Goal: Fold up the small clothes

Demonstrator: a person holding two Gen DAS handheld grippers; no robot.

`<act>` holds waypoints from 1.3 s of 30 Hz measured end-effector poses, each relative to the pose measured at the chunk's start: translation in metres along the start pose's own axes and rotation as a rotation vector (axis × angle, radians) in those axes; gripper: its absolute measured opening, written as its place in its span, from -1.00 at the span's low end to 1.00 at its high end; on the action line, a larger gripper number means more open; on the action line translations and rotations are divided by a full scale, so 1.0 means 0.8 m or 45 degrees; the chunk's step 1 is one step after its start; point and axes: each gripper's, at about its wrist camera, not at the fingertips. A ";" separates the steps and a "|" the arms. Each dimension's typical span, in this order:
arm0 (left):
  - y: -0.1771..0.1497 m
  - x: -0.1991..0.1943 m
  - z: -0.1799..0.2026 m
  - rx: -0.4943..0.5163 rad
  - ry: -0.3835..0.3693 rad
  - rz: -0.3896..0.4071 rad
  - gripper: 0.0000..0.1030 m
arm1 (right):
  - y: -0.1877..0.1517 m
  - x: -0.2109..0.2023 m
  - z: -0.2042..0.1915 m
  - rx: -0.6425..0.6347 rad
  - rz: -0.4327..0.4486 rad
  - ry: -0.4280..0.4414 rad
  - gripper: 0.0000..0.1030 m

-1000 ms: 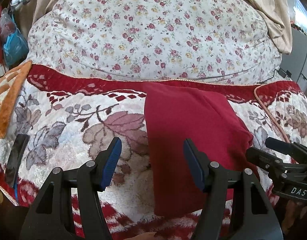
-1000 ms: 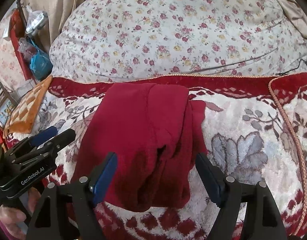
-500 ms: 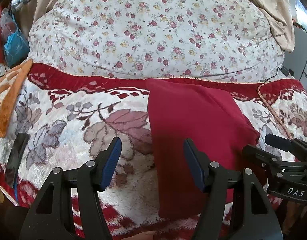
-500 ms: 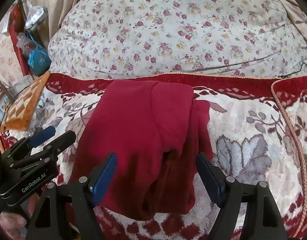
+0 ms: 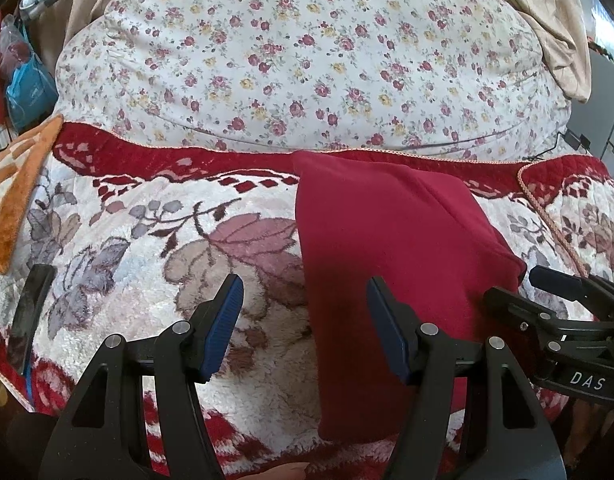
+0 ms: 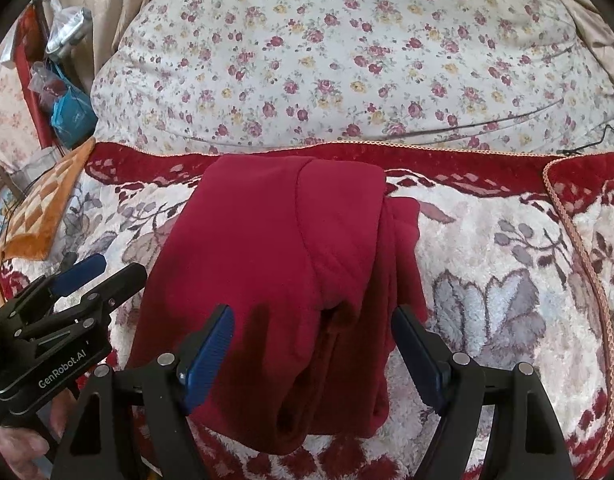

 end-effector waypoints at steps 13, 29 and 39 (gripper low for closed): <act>-0.001 0.004 0.004 0.000 0.002 -0.002 0.24 | -0.001 0.003 0.000 0.001 -0.008 0.004 0.53; -0.004 0.008 0.002 0.002 0.005 -0.016 0.24 | -0.003 0.008 -0.007 0.002 -0.022 -0.001 0.53; -0.004 0.010 -0.002 -0.004 0.003 -0.017 0.24 | 0.001 0.010 -0.009 0.003 -0.029 -0.002 0.53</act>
Point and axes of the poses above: each gripper's, at about its wrist camera, not at the fingertips, and x roughly the way its jaws point, z to its right, y to its top, and after that the axes turned 4 degrees about -y, right-handed
